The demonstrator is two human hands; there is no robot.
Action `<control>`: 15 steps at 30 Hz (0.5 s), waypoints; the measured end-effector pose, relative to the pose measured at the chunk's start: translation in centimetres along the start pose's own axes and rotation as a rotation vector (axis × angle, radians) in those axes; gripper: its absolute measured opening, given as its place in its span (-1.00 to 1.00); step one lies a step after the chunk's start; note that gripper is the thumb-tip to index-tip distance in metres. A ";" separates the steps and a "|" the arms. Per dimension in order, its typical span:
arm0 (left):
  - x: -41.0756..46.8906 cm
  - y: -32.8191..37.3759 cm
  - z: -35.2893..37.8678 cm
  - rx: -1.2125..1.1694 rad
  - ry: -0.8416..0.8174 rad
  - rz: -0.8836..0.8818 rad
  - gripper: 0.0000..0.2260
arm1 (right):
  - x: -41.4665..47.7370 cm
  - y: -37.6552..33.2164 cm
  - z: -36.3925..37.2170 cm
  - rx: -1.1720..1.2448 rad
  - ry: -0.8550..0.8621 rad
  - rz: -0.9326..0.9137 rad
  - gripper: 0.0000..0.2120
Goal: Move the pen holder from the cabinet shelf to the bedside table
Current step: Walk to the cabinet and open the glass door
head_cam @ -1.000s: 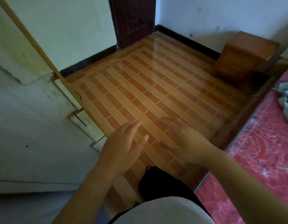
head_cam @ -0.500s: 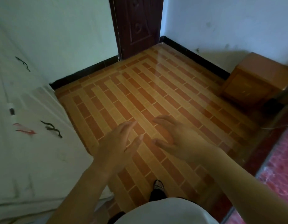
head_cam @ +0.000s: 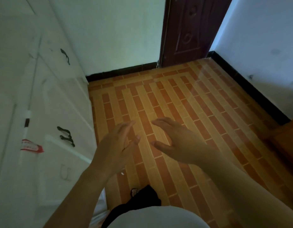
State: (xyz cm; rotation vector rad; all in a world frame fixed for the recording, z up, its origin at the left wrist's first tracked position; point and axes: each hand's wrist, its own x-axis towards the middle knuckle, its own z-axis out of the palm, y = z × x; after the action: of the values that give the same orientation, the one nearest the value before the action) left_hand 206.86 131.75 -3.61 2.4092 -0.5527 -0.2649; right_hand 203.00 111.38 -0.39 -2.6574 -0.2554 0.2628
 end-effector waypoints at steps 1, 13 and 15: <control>1.2 -0.3 -0.4 -0.002 0.021 -0.009 -0.42 | 1.5 0.2 -0.6 -0.009 -0.003 -0.021 -0.39; 8.8 -4.3 -6.0 0.048 0.218 -0.204 -0.39 | 16.4 -0.3 -3.9 -0.005 -0.116 -0.224 -0.39; 9.2 -5.2 -6.6 0.065 0.266 -0.275 -0.40 | 19.2 -0.9 -3.8 0.000 -0.157 -0.322 -0.39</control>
State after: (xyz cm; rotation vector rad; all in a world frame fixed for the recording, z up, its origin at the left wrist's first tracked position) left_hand 218.84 134.95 -2.25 2.5284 -0.1116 -0.0396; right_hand 222.25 114.80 0.62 -2.5477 -0.7236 0.3651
